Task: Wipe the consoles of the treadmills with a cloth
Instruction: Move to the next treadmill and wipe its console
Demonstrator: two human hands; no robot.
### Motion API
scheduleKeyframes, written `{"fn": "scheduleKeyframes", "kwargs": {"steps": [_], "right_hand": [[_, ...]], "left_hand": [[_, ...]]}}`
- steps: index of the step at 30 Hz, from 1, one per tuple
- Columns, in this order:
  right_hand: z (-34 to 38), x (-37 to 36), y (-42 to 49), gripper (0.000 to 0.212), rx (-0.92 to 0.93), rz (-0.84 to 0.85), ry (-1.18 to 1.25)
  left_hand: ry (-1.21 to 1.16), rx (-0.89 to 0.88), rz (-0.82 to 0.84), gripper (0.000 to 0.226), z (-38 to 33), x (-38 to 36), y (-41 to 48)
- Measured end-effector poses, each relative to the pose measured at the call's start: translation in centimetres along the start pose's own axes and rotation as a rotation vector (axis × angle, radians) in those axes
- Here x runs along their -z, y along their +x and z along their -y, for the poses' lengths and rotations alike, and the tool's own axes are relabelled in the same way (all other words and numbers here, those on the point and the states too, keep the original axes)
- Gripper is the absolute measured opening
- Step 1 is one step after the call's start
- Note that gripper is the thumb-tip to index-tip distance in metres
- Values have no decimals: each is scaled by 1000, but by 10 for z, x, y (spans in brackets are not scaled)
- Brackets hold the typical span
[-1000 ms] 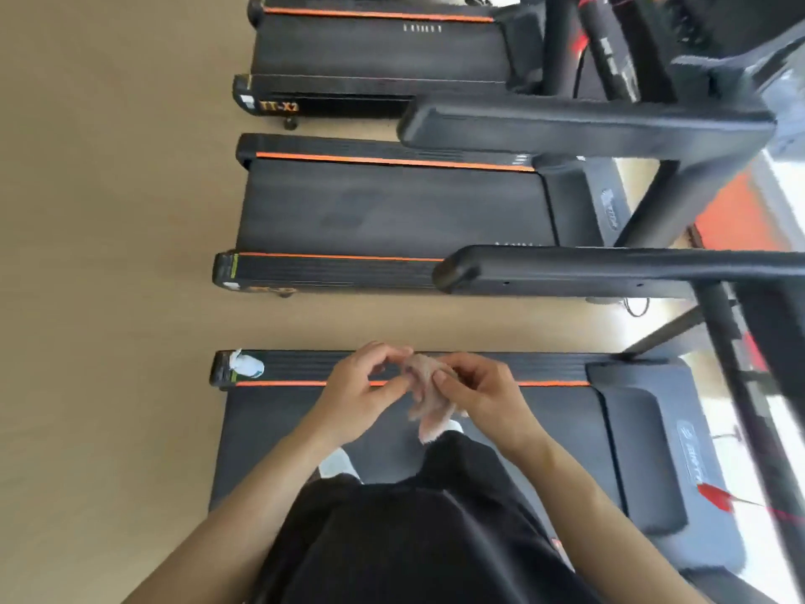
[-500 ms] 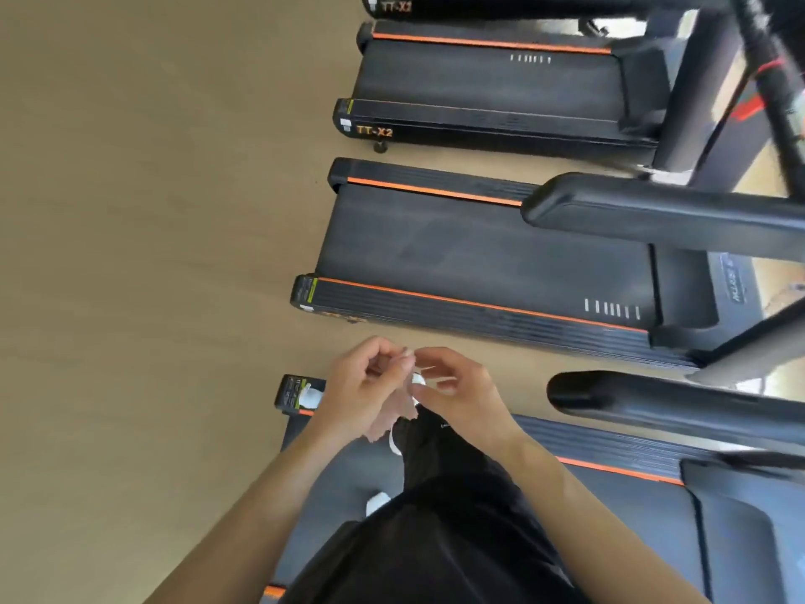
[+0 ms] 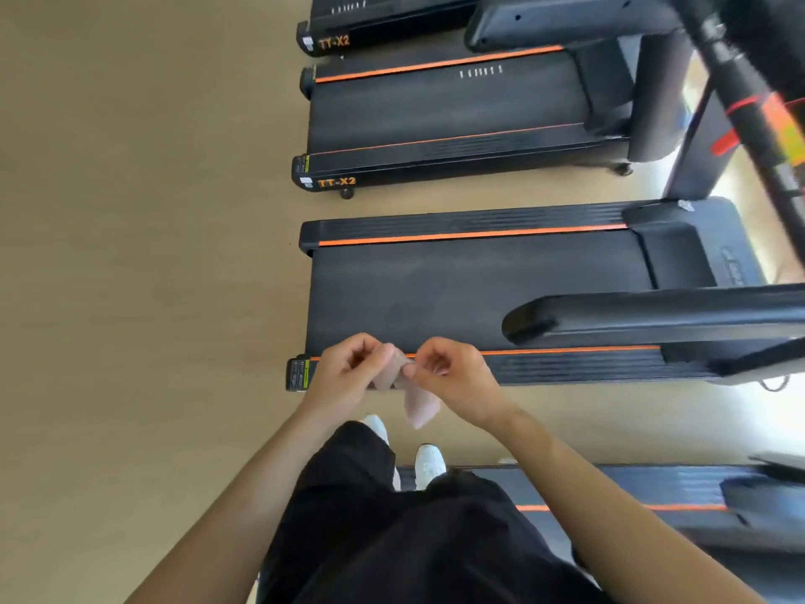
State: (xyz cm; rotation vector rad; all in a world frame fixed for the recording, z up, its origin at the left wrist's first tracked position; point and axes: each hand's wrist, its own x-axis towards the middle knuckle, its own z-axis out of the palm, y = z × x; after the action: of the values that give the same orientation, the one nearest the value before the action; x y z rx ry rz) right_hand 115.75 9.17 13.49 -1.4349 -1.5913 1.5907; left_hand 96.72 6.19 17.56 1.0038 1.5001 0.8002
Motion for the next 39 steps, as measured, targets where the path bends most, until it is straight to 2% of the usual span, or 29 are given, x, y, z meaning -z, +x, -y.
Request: {"fn": "scheduleKeyframes", "kwargs": {"steps": [3,8,11,16,19,22,25,31,39], "right_hand": [[8,17,43,25,9,-57,-13],[12,50,122,24,-89,-197,-16],[18,71,167,25,-168,-308,-134],[27,101,220,10,-284,-408,-185],[36,121,240,16,-348,-538,-160],[39,149,257,7,-393,-699,-55],[40,186,271,10,-401,-827,51],[43,296,300,8,-284,-996,256],[26,446,340,13,-182,-1214,377]], "left_hand": [[31,14,26,34,-19,9,52],[126,-11,180,34,-40,26,162],[208,-49,322,25,-62,35,237],[316,-58,636,22,-117,31,345],[427,-107,756,19,-154,16,406],[481,-154,779,15,-182,-4,460],[615,-182,803,13,-203,-37,505],[748,-325,808,16,-252,-139,587],[596,-386,722,11,-328,-292,656]]}}
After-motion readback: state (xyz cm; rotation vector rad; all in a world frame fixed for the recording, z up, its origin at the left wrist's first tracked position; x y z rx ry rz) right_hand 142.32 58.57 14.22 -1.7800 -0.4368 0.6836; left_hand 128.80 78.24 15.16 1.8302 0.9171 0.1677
